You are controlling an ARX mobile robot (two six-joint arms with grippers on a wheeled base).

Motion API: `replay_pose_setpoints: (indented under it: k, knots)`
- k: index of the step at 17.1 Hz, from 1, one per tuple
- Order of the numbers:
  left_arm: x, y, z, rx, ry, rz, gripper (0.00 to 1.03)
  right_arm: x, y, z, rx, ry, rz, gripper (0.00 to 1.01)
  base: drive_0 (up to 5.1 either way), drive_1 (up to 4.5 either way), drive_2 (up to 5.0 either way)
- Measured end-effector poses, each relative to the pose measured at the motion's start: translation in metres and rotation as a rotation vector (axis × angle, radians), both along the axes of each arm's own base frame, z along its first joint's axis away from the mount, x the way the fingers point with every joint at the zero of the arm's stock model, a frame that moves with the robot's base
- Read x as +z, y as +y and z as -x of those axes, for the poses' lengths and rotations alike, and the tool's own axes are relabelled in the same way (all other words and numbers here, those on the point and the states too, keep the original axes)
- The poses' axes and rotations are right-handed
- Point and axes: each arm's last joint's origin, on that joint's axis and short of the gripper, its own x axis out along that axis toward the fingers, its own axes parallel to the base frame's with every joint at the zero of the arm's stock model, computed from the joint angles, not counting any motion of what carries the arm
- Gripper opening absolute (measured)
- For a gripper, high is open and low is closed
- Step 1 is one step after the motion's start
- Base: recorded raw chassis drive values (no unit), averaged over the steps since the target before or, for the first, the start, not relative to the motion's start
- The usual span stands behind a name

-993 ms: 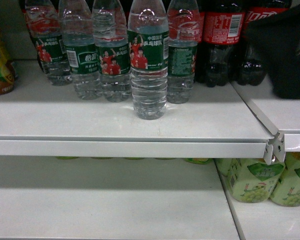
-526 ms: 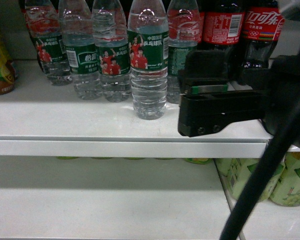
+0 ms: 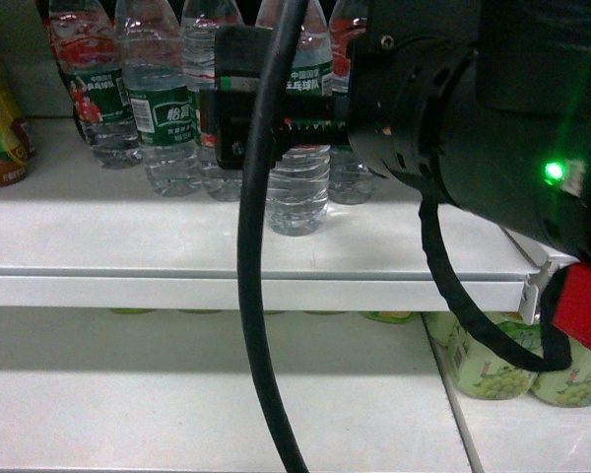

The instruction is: Move water from second to third shelf

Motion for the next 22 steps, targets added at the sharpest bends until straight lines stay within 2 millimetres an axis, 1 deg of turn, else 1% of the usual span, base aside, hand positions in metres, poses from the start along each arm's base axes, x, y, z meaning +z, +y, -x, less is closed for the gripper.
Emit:
replay_pose_setpoints:
  k: [2,4,8,10,14,17,22]
  knots:
    - [0.0,0.0,0.0,0.0,0.0,0.0,0.98,0.005,0.006,-0.011,-0.044,-0.004,0.002,0.98,0.0,0.0,0.0]
    - [0.0,0.0,0.0,0.0,0.0,0.0,0.98,0.004,0.011,-0.018,-0.062,0.006,0.012,0.98,0.0,0.0,0.0]
    - [0.0,0.0,0.0,0.0,0.0,0.0,0.98,0.004,0.027,-0.03,-0.072,0.002,0.026,0.98,0.0,0.0,0.0]
    - [0.0,0.0,0.0,0.0,0.0,0.0,0.98,0.005,0.03,-0.035,-0.079,-0.002,0.039,0.98,0.0,0.0,0.0]
    - [0.0,0.0,0.0,0.0,0.0,0.0,0.98,0.012,0.038,-0.046,-0.092,-0.054,0.063,0.98,0.0,0.0,0.0]
    - [0.0,0.0,0.0,0.0,0.0,0.0,0.98,0.006,0.044,-0.052,-0.098,-0.061,0.114,0.98,0.0,0.0,0.0]
    - [0.0,0.0,0.0,0.0,0.0,0.0,0.98,0.002,0.05,-0.061,-0.112,-0.057,0.14,0.98,0.0,0.0,0.0]
